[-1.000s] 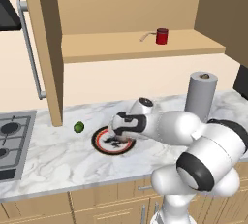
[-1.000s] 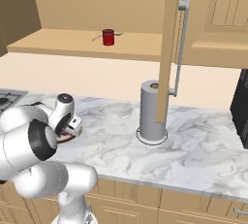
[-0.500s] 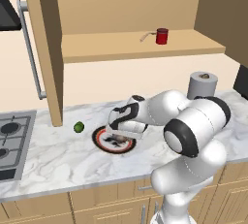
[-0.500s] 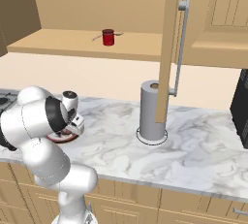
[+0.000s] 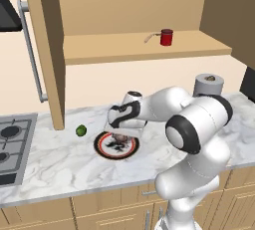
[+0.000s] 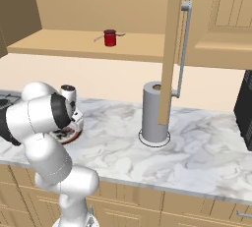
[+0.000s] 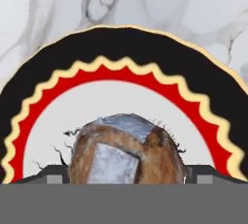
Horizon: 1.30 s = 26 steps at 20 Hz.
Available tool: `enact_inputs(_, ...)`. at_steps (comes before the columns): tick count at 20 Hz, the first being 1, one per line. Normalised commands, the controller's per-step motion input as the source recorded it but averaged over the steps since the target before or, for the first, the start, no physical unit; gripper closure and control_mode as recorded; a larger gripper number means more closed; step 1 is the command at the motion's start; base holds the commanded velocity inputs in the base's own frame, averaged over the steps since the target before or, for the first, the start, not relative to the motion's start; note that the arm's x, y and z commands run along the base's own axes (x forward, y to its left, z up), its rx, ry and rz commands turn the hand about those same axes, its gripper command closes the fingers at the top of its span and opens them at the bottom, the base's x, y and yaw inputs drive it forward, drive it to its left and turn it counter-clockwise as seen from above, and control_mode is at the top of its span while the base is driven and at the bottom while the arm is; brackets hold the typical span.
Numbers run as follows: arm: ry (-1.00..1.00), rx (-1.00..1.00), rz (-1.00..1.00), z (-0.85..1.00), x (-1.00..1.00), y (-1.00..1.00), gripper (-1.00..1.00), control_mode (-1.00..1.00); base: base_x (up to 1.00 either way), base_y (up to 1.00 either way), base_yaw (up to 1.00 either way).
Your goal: Pick the avocado and bread from the counter and place them on the plate. Then pick the jam from the cabinet and place it next to the plate. Lastly close the cabinet door.
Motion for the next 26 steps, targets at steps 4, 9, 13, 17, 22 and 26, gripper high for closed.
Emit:
enact_inputs(4, 0.00, 0.00, -0.01, 0.21, -0.14, 0.00, -1.00, -1.00, 0.00, 0.00, 0.00)
enact_inputs(9, 0.00, 0.00, 0.00, 0.15, -0.16, 0.01, -1.00, -1.00, 0.00, 0.00, 0.00)
enact_inputs(13, 0.00, 0.00, 0.00, 0.28, -0.20, 0.08, -1.00, -1.00, 0.00, 0.00, 0.00)
enact_inputs(17, 0.00, -0.01, 0.00, 0.47, -0.25, 0.24, -1.00, -1.00, 0.00, 0.00, 0.00)
enact_inputs(22, 0.00, -0.05, 0.00, 0.42, -0.23, 0.26, -1.00, -1.00, 0.00, 0.00, 0.00)
enact_inputs(26, 0.00, -0.06, 0.00, 0.20, -0.05, 0.29, -1.00, -1.00, 0.00, 0.00, 0.00)
